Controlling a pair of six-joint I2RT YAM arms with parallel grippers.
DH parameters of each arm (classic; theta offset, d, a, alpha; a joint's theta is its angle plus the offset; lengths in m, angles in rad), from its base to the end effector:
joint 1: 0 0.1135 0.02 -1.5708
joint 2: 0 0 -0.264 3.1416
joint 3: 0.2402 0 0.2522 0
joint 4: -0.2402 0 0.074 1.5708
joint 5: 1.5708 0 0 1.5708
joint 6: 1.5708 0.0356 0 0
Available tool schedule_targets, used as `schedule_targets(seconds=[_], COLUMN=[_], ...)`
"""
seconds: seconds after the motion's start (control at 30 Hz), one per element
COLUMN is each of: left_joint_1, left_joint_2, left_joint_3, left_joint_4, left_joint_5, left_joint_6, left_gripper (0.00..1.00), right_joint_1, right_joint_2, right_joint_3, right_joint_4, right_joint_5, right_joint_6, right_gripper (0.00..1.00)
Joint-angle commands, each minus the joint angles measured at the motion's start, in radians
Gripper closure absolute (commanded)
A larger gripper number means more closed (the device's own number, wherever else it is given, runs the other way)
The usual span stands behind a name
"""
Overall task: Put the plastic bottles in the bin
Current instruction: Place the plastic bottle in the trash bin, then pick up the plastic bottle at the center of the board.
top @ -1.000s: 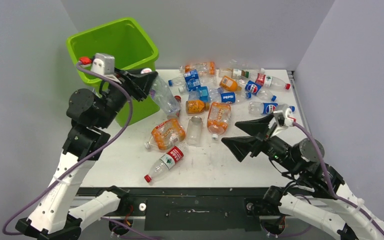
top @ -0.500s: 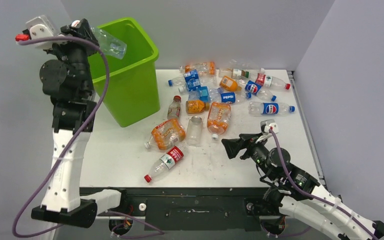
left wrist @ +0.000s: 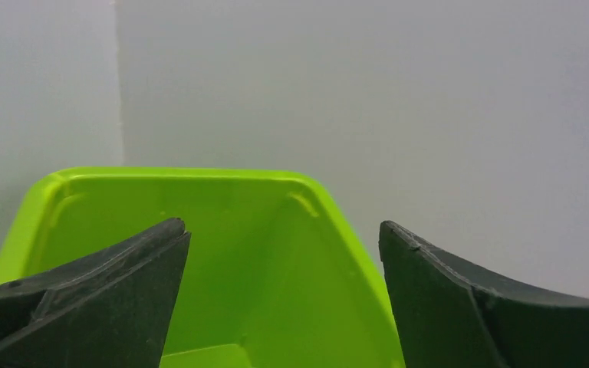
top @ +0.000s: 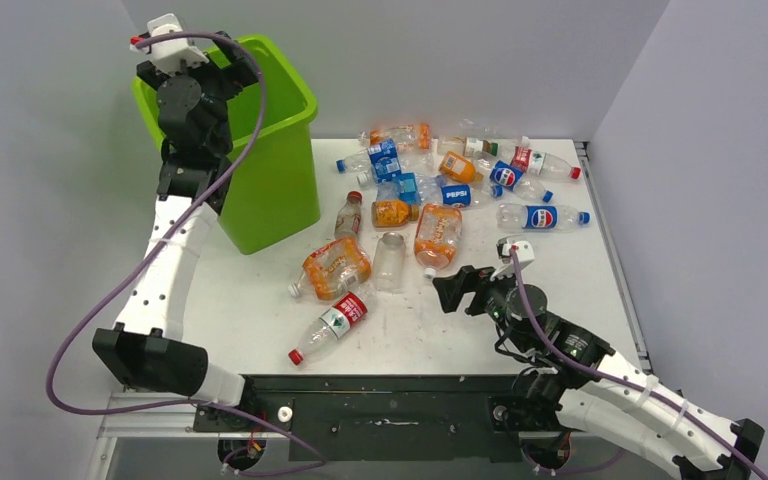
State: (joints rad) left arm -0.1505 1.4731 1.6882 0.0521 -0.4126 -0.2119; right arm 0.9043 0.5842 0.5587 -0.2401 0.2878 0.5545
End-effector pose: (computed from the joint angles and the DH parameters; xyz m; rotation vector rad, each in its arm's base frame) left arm 0.3221 -0.0344 0.5153 -0.3900 1.2680 -0.0388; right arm 0.1010 0.1121 0.2845 -0.1222 1.8895 0.7553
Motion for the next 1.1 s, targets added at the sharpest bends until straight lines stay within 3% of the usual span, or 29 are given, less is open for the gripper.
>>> schedule_targets(seconds=[0.0, 0.17, 0.3, 0.4, 0.53, 0.67, 0.83, 0.93, 1.07], left_joint_1=[-0.127, -0.322, -0.427, -0.512, -0.547, -0.544, -0.537, -0.533, -0.534], left_joint_2=[-0.126, -0.314, -0.437, -0.48, -0.561, -0.696, -0.891, -0.955, -0.974], left_joint_3=[0.034, -0.146, -0.31, -0.437, -0.655, -0.872, -1.089, -1.135, -1.132], left_joint_4=[0.135, 0.095, -0.101, -0.282, -0.39, -0.316, -0.087, -0.035, -0.102], left_joint_5=[-0.025, -0.016, 0.104, 0.113, 0.156, 0.132, 0.155, 0.174, 0.146], left_joint_6=[0.117, 0.154, 0.08, 0.055, -0.043, -0.153, -0.288, -0.296, -0.299], left_gripper=[0.03, 0.04, 0.04, 0.04, 0.04, 0.04, 0.04, 0.04, 0.04], right_joint_1=[0.003, 0.002, 0.002, -0.001, -0.012, -0.051, -0.162, -0.177, -0.183], right_joint_2=[0.025, 0.033, 0.064, 0.094, 0.18, 0.303, 0.432, 0.515, 0.628], right_joint_3=[0.012, 0.01, 0.026, 0.009, -0.017, -0.045, -0.104, -0.116, -0.102], right_joint_4=[0.039, 0.063, 0.014, 0.007, 0.067, 0.167, 0.35, 0.436, 0.523], right_joint_5=[0.05, 0.064, 0.088, 0.128, 0.109, 0.079, 0.007, 0.005, -0.001], right_joint_6=[-0.017, -0.013, 0.017, 0.057, 0.093, 0.14, 0.218, 0.251, 0.269], right_gripper=[0.1, 0.1, 0.1, 0.1, 0.1, 0.09, 0.03, 0.02, 0.04])
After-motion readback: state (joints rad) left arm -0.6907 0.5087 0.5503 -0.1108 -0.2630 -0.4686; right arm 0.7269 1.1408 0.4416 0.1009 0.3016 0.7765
